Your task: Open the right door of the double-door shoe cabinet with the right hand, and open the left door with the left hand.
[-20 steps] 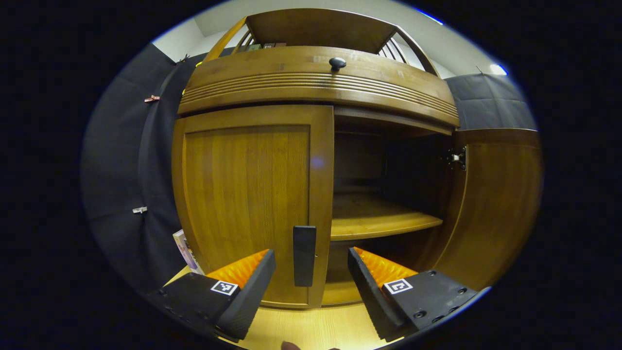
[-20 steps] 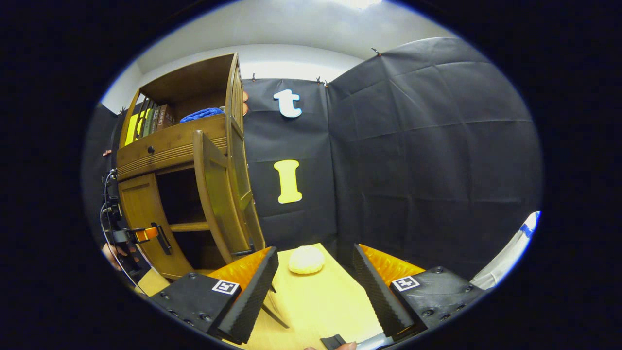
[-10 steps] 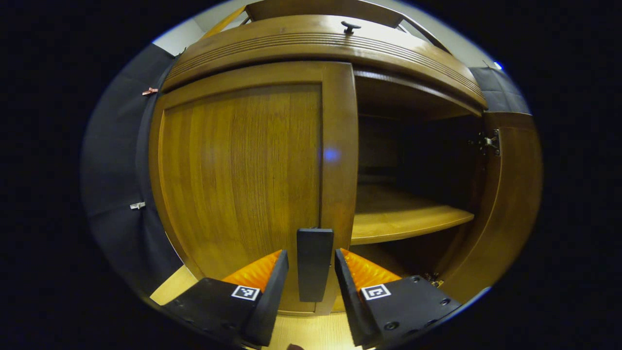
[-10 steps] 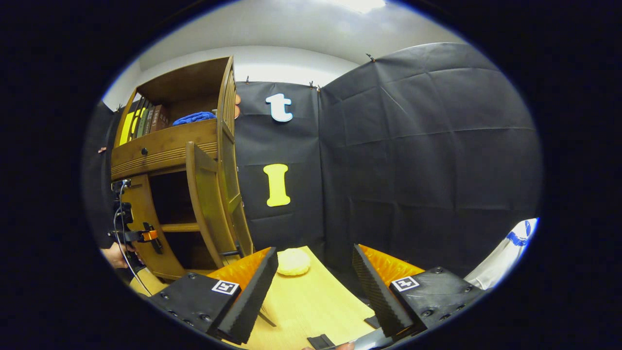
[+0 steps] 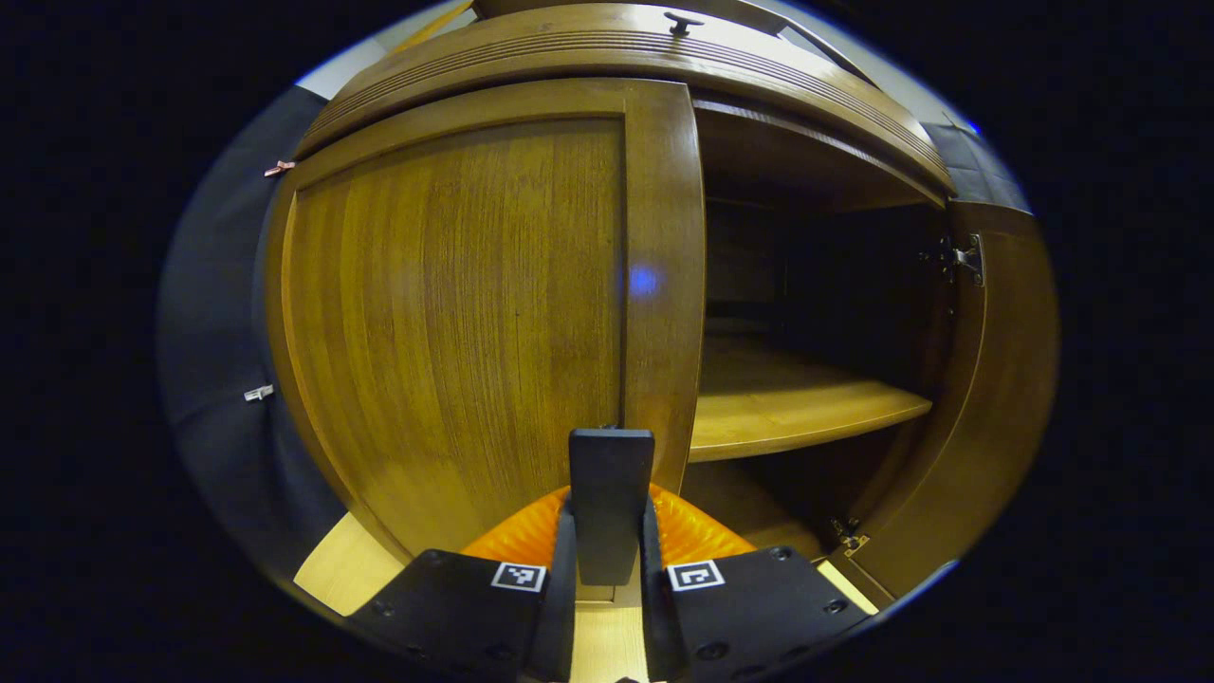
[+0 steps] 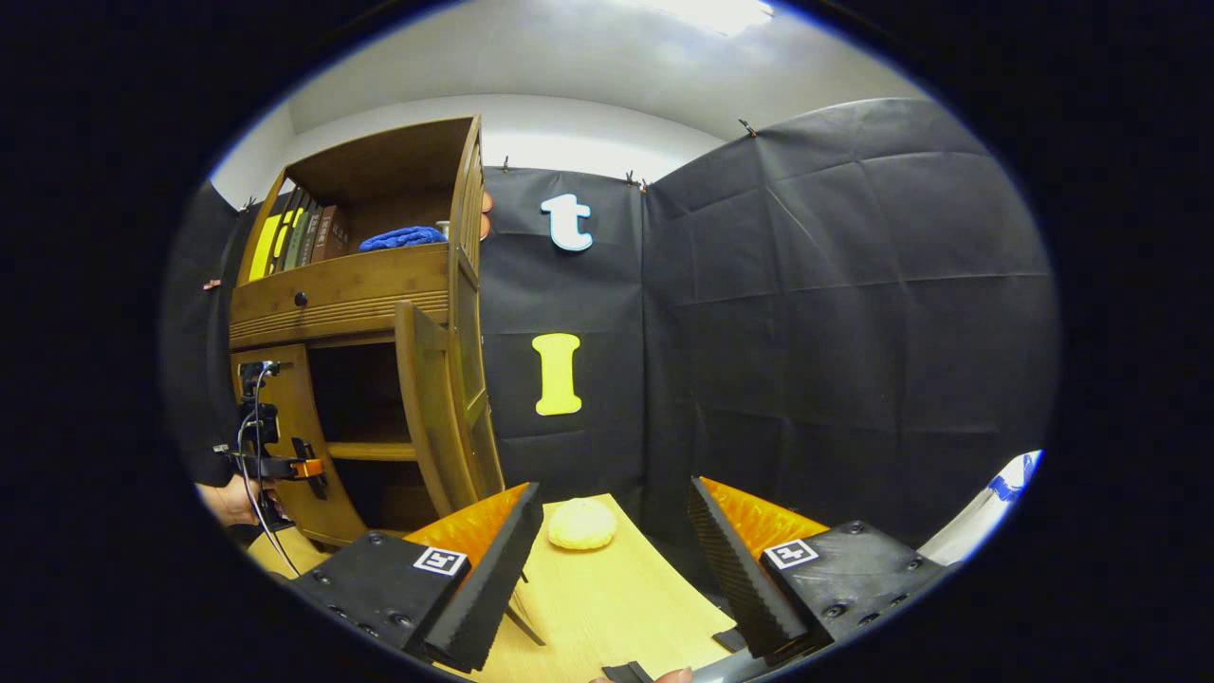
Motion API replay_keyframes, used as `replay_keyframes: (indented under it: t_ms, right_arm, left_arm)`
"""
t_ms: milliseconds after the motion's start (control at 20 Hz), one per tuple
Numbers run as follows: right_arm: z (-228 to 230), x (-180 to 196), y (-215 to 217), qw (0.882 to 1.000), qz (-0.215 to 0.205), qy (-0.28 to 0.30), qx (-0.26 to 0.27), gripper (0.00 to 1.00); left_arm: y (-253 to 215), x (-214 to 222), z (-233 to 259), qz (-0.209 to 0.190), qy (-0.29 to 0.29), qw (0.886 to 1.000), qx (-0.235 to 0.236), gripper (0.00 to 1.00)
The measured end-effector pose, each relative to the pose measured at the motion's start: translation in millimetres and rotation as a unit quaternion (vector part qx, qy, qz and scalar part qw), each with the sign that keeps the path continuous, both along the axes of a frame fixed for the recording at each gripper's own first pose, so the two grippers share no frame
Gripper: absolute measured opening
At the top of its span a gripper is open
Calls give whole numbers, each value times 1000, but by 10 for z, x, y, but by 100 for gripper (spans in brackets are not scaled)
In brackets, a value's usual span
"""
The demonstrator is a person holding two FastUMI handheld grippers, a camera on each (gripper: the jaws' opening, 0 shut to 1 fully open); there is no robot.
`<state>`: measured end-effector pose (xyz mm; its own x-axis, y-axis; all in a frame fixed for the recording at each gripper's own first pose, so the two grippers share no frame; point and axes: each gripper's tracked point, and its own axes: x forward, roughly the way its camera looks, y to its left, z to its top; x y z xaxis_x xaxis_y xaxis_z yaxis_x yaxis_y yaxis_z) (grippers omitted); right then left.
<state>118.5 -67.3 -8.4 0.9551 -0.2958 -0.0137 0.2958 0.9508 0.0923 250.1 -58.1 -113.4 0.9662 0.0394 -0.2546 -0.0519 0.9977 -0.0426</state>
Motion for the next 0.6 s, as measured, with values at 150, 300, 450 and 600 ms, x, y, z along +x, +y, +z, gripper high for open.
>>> replay_keyframes:
  t_ms: [150, 300, 450, 600]
  right_arm:
    - [68, -7, 169, 1000, 6, -6, -10, 98]
    - [142, 9, 412, 999, 23, -9, -25, 98]
    - [201, 51, 653, 999, 38, -13, -29, 98]
    - [155, 70, 909, 998, 50, -6, -32, 98]
  left_arm:
    - [8, -117, 16, -2, 1, 1000, 2, 31]
    - [47, -465, 4, -13, -3, 1000, -2, 30]
    - [123, -749, 9, -28, -5, 1000, 4, 30]
    - [219, -1024, 17, -44, -8, 999, 4, 30]
